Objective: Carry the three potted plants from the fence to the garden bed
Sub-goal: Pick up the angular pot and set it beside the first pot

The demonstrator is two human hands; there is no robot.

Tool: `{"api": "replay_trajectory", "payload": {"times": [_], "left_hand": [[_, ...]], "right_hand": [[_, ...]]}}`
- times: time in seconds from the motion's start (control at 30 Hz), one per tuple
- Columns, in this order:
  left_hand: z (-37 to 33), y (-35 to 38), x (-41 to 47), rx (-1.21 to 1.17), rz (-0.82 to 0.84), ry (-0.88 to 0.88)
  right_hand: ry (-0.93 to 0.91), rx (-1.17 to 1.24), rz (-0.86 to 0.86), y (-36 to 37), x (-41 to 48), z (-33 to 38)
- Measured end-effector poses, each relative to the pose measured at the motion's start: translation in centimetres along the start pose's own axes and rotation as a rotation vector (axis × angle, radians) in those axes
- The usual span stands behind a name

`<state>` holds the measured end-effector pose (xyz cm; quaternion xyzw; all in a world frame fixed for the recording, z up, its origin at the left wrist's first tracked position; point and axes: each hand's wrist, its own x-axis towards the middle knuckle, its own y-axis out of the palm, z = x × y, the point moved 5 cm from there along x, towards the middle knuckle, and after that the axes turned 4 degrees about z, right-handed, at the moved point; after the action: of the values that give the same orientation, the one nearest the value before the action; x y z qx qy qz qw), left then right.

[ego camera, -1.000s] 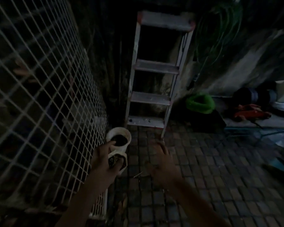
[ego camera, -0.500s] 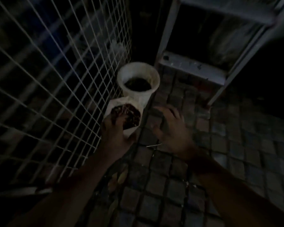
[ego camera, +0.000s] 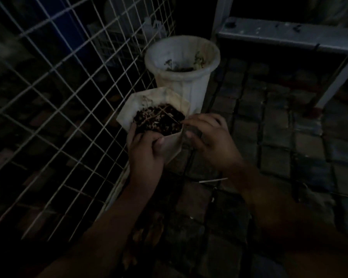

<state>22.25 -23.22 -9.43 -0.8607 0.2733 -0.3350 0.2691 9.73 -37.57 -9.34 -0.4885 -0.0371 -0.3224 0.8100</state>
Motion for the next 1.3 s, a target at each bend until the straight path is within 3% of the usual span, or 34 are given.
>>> {"api": "replay_trajectory", "payload": {"times": [0.2,0.4,0.53,0.67,0.87,1.0,1.17,1.3], "left_hand": [[1.4,-0.4,1.0,-0.029,0.029,0.016],[2.0,-2.4,1.4,-0.129,0.18,0.053],[4.2,-3.2,0.6,-0.273,0.198,0.009],[4.4,-3.3,-1.3,-0.249,0.028,0.102],[5.3,-0.7,-2.5,-0.503,0.088,-0.151],[5.3,-0.1,-2.9,-0.617,0.095,-0.202],[6.4,1.2,-2.7,-0.579,0.099,-0.372],[5.9,1.6,-3.0,-0.636,0.131,-0.401]], "right_hand": [[-0.139,-0.312,0.037,-0.9,2.3,0.6],[-0.262,-0.151,0.048,0.0,2.3,3.6],[-0.251,-0.079,-0.08,1.8,0.4,5.0],[-0.224,-0.008,-0.181,1.5,-1.5,6.3],[-0.153,0.009,-0.256,1.0,-3.0,8.1],[-0.167,0.037,-0.299,1.7,-3.6,8.9],[-0.111,0.03,-0.231,2.4,-3.8,10.1],[-0.09,-0.001,-0.164,2.2,-3.8,10.9]]}}
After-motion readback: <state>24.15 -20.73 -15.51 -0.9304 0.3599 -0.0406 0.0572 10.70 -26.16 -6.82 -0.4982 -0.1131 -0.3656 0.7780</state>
